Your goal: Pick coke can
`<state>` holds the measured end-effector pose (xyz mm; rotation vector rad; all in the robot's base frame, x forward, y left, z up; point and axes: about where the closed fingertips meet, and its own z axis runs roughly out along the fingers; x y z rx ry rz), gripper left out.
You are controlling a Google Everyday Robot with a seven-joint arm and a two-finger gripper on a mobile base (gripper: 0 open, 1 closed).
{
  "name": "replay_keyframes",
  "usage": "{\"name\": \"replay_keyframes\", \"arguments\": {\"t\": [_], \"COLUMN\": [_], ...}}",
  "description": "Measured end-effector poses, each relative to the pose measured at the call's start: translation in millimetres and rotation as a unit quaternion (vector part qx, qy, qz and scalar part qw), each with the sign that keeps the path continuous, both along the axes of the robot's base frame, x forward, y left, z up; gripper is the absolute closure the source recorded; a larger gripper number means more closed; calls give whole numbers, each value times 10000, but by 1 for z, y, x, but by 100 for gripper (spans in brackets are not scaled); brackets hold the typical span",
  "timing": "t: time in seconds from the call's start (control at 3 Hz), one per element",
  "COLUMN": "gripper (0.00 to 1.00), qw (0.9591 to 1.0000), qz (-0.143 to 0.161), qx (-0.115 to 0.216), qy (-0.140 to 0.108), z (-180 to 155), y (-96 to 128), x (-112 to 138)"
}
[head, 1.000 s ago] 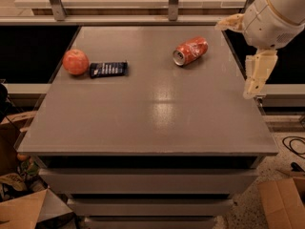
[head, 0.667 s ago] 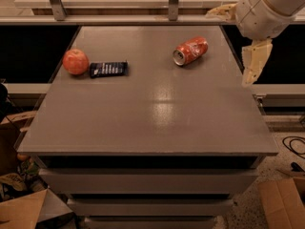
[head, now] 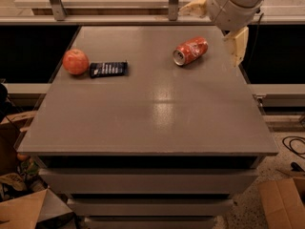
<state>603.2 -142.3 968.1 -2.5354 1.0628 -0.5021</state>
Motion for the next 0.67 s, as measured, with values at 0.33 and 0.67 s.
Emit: {"name": "replay_keyframes", "arguments": {"t": [0.33, 0.67], "gripper": [0, 0], "qw": [10000, 9999], "qz": [0, 14], "qx": [0, 26], "qy": [0, 132], "z": [0, -12], "y": [0, 4], "x": [0, 9]}}
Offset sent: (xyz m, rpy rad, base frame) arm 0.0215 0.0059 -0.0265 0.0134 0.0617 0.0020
